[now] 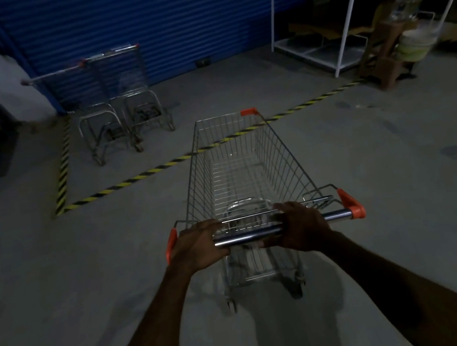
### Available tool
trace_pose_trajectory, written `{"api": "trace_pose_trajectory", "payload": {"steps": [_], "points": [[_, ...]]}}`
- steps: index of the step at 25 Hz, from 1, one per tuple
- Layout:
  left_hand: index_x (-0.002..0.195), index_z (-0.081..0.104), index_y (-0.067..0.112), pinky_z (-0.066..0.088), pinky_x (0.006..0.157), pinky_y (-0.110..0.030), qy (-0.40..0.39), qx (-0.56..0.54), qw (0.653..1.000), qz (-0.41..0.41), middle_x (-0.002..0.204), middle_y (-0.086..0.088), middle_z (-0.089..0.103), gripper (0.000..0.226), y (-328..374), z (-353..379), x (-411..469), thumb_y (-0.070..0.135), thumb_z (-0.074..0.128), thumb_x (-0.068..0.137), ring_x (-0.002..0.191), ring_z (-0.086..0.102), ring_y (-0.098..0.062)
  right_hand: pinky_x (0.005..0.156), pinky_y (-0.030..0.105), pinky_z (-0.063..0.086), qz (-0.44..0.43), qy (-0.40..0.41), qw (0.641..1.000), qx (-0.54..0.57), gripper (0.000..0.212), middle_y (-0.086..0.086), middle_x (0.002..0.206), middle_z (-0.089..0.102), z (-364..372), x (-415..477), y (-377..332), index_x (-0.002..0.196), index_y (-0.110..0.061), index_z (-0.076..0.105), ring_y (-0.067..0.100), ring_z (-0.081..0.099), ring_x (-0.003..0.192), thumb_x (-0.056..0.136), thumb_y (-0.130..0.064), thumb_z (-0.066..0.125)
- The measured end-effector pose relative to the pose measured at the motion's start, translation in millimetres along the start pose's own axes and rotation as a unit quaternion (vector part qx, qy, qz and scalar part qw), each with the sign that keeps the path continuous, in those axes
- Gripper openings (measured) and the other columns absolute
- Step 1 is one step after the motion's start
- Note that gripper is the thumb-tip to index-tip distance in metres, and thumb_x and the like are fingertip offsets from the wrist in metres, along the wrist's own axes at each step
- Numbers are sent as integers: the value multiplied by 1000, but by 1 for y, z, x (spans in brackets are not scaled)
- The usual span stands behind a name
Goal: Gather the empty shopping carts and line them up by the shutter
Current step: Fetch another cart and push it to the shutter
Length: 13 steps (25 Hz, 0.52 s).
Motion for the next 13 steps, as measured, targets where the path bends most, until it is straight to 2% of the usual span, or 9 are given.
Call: {"api": "trace_pose_trajectory", "payload": {"steps": [1,3,5,7,9,13], "points": [[147,32,58,15,122,-59,4,0,1000,5,156,32,34,89,-2,-8,21,89,48,65,142,41,-6,116,50,35,10,-14,1000,6,110,2,167,28,-1,23,7,150,-40,44,30,34,148,62,-105,32],[146,34,57,16,122,-58,12,10,1000,19,157,31,33,85,-7,-20,72,85,53,68,144,38,-6,119,57,26,23,-43,999,4,110,2,171,13,1,74,24,157,-45,25,32,21,154,65,-104,35],[147,35,55,16,122,-56,8,17,999,34,159,29,31,82,-6,-32,122,82,55,72,147,32,-5,121,58,21,29,-62,998,9,112,1,172,8,-1,123,45,159,-45,17,32,15,155,66,-104,35],[147,30,58,14,122,-56,16,2,999,33,158,29,33,85,-11,-43,173,83,55,70,145,36,-6,121,59,23,19,-60,998,21,117,2,171,10,-7,174,64,160,-44,9,32,15,155,64,-106,32],[148,24,61,11,122,-57,9,-12,1000,15,157,29,36,90,-19,-52,227,85,55,67,144,40,-8,119,59,29,-5,-53,999,10,119,4,171,15,-14,228,81,161,-40,6,33,21,154,65,-106,31],[150,20,61,12,123,-58,10,-6,1000,19,158,30,32,93,-21,-74,334,88,53,67,145,37,-5,117,57,31,-8,-73,997,-17,115,4,168,23,-28,331,124,161,-35,17,34,22,152,70,-102,36]]}}
Point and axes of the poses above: each hand's wrist, its own x-axis towards the middle knuckle, its own z-axis out of the palm, y = z × x, the point moved 10 cm from there along x, towards the middle knuckle
